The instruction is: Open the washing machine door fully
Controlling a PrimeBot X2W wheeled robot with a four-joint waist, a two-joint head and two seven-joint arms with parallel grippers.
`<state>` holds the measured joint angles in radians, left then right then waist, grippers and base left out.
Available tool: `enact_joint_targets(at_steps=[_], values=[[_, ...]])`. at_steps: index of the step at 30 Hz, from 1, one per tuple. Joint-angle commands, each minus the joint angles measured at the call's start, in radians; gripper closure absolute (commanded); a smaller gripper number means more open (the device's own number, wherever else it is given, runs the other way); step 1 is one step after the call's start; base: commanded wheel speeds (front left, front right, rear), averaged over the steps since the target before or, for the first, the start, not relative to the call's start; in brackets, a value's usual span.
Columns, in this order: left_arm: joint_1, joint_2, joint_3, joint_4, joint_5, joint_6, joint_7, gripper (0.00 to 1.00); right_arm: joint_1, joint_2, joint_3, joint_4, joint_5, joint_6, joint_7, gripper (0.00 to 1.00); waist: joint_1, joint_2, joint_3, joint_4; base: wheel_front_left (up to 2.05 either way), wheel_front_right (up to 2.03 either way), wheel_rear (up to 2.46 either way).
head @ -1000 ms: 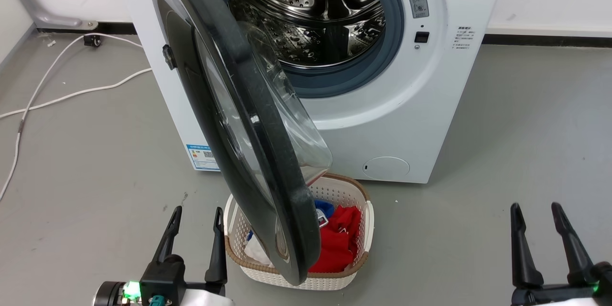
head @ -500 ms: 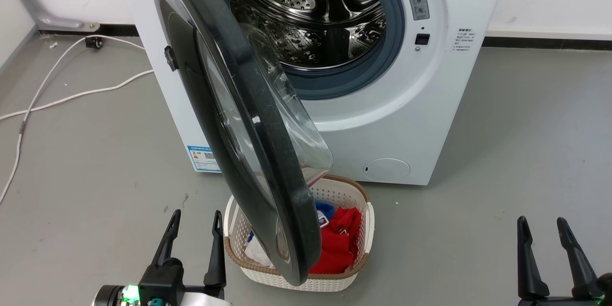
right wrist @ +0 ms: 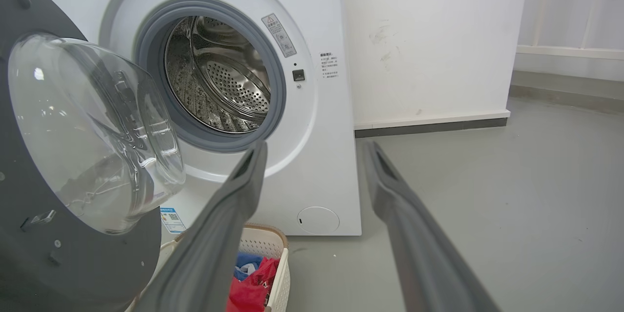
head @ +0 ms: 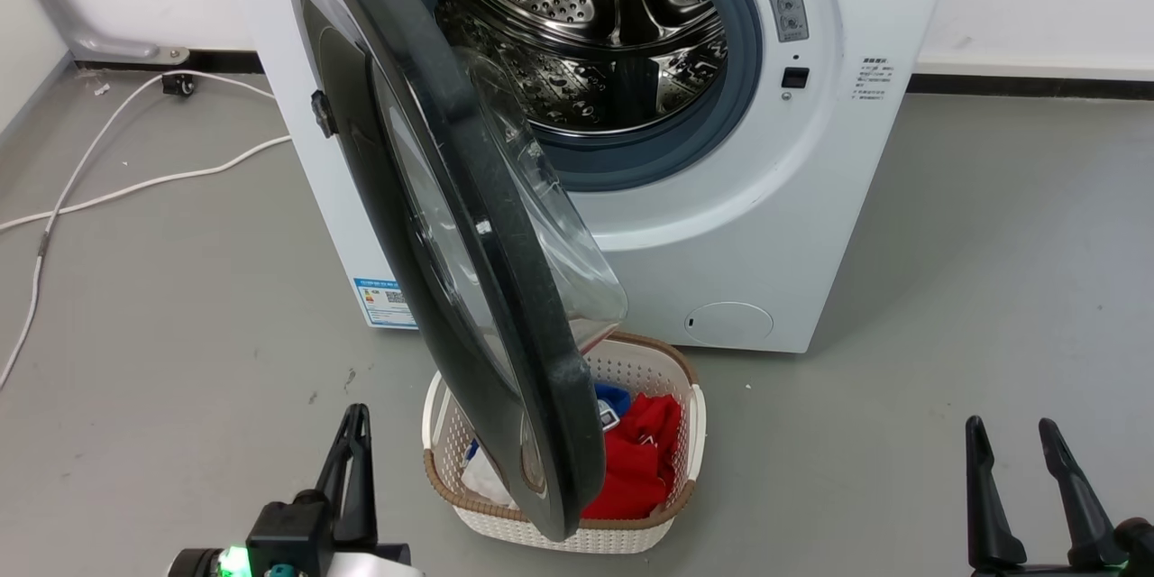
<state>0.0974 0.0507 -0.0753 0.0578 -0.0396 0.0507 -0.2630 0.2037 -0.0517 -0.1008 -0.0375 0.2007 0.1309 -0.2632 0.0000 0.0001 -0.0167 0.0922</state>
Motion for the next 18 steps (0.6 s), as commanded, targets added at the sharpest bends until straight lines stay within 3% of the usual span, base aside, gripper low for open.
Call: enact_joint_targets(at_steps=[1, 9, 18], values=[[-0.006, 0.000, 0.010, -0.005, 0.007, 0.008, -0.003, 1.00, 0.000, 0.003, 0.002, 0.003, -0.007, 0.000, -0.002, 0.00, 0.0000, -0.0001, -0.002, 0.002, 0.00, 0.00, 0.00], [-0.086, 0.035, 0.035, -0.147, 0.048, 0.022, -0.003, 1.00, -0.009, 0.003, 0.002, 0.014, -0.008, 0.000, -0.002, 0.00, 0.0000, -0.0001, -0.009, 0.008, 0.00, 0.00, 0.00], [-0.158, 0.070, -0.019, -0.330, 0.097, 0.031, -0.003, 1.00, -0.011, 0.002, 0.012, 0.021, -0.015, 0.000, -0.002, 0.00, 0.0000, -0.0001, -0.017, 0.003, 0.00, 0.00, 0.00]])
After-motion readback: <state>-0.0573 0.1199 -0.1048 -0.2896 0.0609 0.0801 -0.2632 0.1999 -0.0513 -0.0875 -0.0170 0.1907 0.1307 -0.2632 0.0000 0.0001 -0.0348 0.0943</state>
